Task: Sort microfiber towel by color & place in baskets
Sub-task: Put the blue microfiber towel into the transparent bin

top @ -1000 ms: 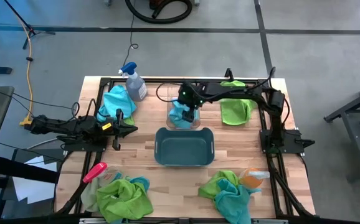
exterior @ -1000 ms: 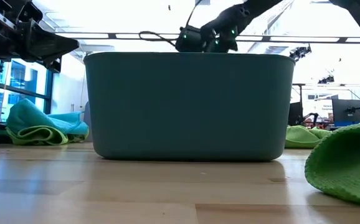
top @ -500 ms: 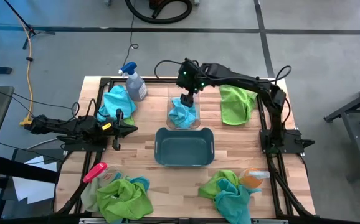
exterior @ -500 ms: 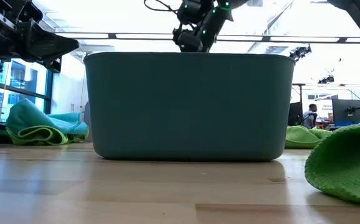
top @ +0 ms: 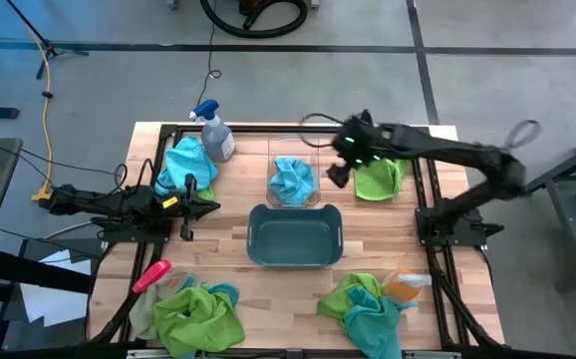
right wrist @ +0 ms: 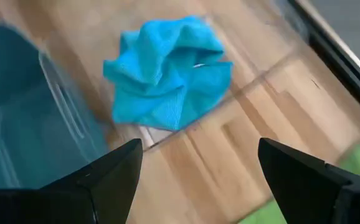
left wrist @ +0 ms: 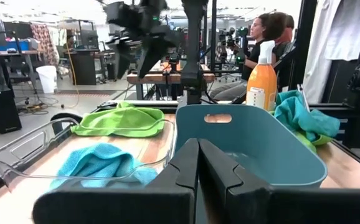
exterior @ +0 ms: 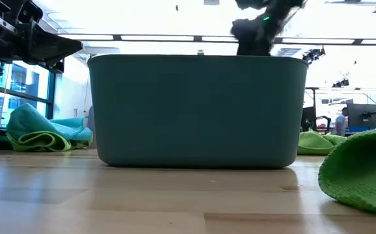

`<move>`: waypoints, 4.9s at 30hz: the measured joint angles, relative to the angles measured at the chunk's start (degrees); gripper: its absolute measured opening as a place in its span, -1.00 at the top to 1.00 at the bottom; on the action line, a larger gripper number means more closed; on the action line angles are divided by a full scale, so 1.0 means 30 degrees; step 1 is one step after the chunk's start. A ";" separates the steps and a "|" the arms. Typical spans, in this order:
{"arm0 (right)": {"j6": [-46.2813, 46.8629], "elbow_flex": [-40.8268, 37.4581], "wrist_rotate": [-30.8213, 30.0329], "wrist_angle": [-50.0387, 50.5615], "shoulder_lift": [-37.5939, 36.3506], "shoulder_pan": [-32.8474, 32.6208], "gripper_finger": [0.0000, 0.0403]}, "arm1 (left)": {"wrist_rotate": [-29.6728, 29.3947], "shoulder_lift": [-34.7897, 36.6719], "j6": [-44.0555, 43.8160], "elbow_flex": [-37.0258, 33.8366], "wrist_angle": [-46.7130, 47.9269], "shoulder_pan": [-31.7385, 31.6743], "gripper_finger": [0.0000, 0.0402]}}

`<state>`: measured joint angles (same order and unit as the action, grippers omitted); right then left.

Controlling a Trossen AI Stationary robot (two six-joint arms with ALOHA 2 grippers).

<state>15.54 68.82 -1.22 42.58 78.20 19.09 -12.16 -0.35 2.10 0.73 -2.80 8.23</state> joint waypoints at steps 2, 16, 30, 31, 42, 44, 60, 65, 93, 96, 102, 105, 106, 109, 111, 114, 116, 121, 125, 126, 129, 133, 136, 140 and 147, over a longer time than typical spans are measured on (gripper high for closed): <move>0.2196 -0.1711 -0.0698 -0.1895 -0.2208 -0.0554 -0.57 | 0.0001 -0.0003 0.0011 0.0000 0.0004 0.0000 1.00; 0.6131 -0.5858 -0.2471 -0.8168 -0.6967 -0.2778 -0.57 | -0.0005 -0.0004 -0.4864 0.0000 -0.3764 0.0000 1.00; 0.4725 -0.5858 -0.2469 -0.8181 -0.6821 -0.2128 -0.57 | -0.5462 -0.6971 -0.6509 0.9666 0.3155 -0.0007 0.29; 0.4593 -0.5858 -0.2463 -0.8174 -0.6821 -0.2105 -0.57 | -0.5681 -0.7678 -0.6506 1.1035 0.5066 -0.0007 0.20; 0.2145 -0.5858 -0.2462 -0.8151 -0.6843 -0.2090 -0.57 | -0.4347 -1.6078 -1.3751 2.2315 2.4711 -0.3681 -0.18; 0.1937 -0.5858 -0.2462 -0.8098 -0.6843 -0.2090 -0.57 | -0.3377 -1.7442 -1.4538 2.2691 2.6284 -0.4617 -0.18; 0.1597 -0.5858 -0.2462 -0.5149 -0.6850 -0.2090 -0.57 | -0.1389 -2.0782 -1.8156 1.7179 2.7081 -0.9659 -0.18; 0.1148 -0.5858 -0.2461 -0.5069 -0.6850 -0.2090 -0.57 | -0.2687 -2.0637 -1.9563 1.5858 2.6841 -1.0696 -0.18; 0.0638 -0.5850 -0.2880 -0.5149 -0.6843 -0.2090 -0.57 | -0.3562 -2.1292 -2.4796 1.2380 2.3927 -1.0928 -0.15; 0.0638 -0.5850 -0.3036 -0.5145 -0.6843 -0.2090 -0.57 | -0.3614 -2.1292 -2.4825 1.1936 2.3475 -1.0928 -0.09; 0.0638 -0.5850 -0.3081 -0.5142 -0.6843 -0.2090 -0.57 | -0.3377 -2.1148 -2.4128 1.1744 2.3389 -1.0921 0.50; 0.0638 -0.5850 -0.3081 -0.5142 -0.6843 -0.2090 -0.57 | -0.3329 -2.0617 -2.3542 1.1744 2.3171 -1.0921 0.91; 0.0645 -0.5850 -0.3081 -0.5142 -0.6843 -0.2090 -0.57 | -0.3322 -2.0282 -2.3482 1.1744 2.3164 -1.0921 0.93; 0.0726 -0.5850 -0.3075 -0.5150 -0.6843 -0.2090 -0.57 | -0.3234 -1.9090 -2.2754 1.2064 2.3550 -1.0921 0.97; 0.0732 -0.5850 -0.3074 -0.5150 -0.6843 -0.2087 -0.57 | -0.3232 -1.8159 -2.2222 1.2756 2.4030 -1.0921 0.99; 0.0826 -0.5850 -0.3068 -0.5157 -0.6843 -0.2089 -0.57 | -0.3359 -1.6704 -2.1329 1.4449 2.4886 -1.0921 0.99; 0.0834 -0.5850 -0.3066 -0.5177 -0.6843 -0.2085 -0.57 | -0.3501 -1.5853 -2.0390 1.5951 2.5138 -1.0921 0.99; 0.0820 -0.5850 -0.3066 -0.5566 -0.6843 -0.2083 -0.57 | -0.3617 -1.4647 -1.7253 2.0299 2.5445 -1.0921 1.00; 0.0809 -0.5843 -0.3066 -0.5842 -0.6843 -0.2087 -0.57 | -0.3578 -1.4616 -1.3396 2.4194 2.5384 -1.0921 1.00; 0.0805 -0.5843 -0.3066 -0.5852 -0.6843 -0.2083 -0.57 | -0.3531 -1.4681 -1.2477 2.5125 2.5377 -1.0921 1.00; 0.0862 -0.5843 -0.3059 -0.6053 -0.6843 -0.2083 -0.57 | -0.3539 -1.4937 -1.0131 2.7499 2.5243 -1.0921 1.00; 0.1349 -0.5843 -0.3043 -0.6671 -0.6843 -0.2083 -0.57 | -0.3531 -1.5419 -0.8510 2.9250 2.5261 -1.0921 1.00; 0.1324 -0.5843 -0.3037 -0.7103 -0.6947 -0.2083 -0.57 | -0.3130 -1.5770 -0.8012 2.9392 2.4976 -1.0928 1.00; 0.1837 -0.5840 -0.2627 -0.7909 -0.7431 -0.2083 -0.57 | 0.0162 -1.6851 -0.6960 2.8488 2.2623 -1.0701 1.00; 0.2197 -0.5836 -0.2236 -0.8333 -0.9112 -0.2083 -0.57 | 0.2414 -2.1040 -0.4316 2.7241 1.5791 -0.8263 1.00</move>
<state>22.13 51.31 -7.92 17.58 50.86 12.84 -4.92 -63.47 -10.85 82.46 44.58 -16.56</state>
